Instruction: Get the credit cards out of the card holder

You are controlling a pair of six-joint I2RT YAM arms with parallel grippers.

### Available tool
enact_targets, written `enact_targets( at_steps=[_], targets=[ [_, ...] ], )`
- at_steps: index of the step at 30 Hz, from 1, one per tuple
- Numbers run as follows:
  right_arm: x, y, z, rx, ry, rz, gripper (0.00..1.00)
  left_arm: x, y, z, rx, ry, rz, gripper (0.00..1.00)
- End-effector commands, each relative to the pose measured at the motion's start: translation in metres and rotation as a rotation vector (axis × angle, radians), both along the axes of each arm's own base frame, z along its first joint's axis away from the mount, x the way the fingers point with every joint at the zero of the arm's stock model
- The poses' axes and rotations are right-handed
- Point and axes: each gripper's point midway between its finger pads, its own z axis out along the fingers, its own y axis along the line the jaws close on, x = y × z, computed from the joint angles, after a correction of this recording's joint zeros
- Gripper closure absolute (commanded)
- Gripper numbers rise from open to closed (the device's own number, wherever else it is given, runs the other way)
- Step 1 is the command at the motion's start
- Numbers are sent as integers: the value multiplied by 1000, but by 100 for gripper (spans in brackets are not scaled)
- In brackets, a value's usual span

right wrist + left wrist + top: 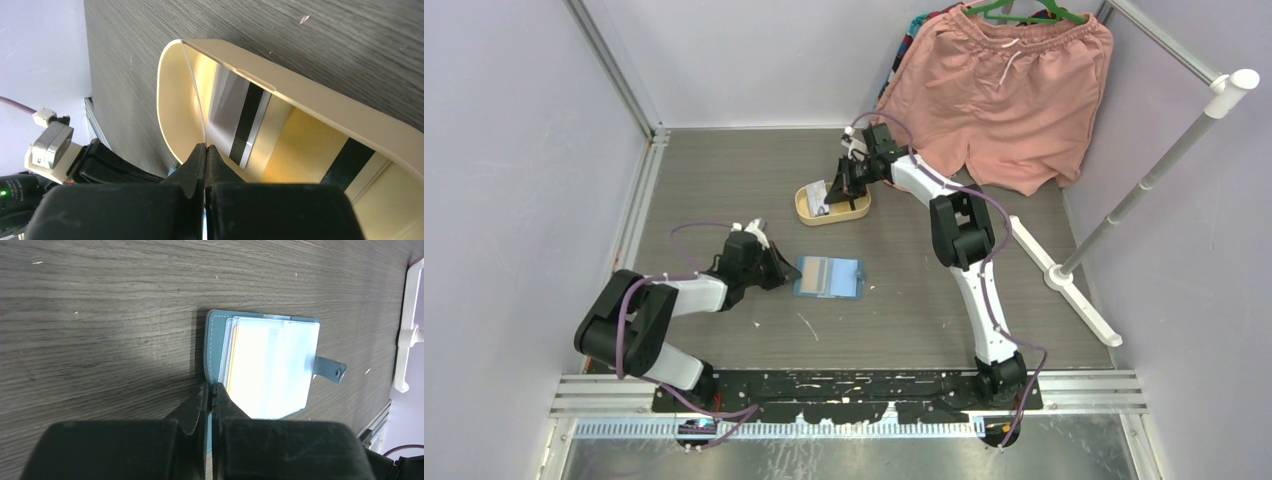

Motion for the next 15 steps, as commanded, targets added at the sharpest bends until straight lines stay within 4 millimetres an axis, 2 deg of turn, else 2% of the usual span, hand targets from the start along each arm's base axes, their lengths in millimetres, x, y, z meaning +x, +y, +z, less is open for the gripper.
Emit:
enact_targets(
  at_steps=[1, 15],
  targets=[
    [5, 2, 10, 16, -30, 21, 99, -29, 24, -42, 143, 139, 4, 100],
    [-2, 5, 3, 16, -8, 41, 99, -29, 24, -44, 145, 144, 5, 100]
  ],
)
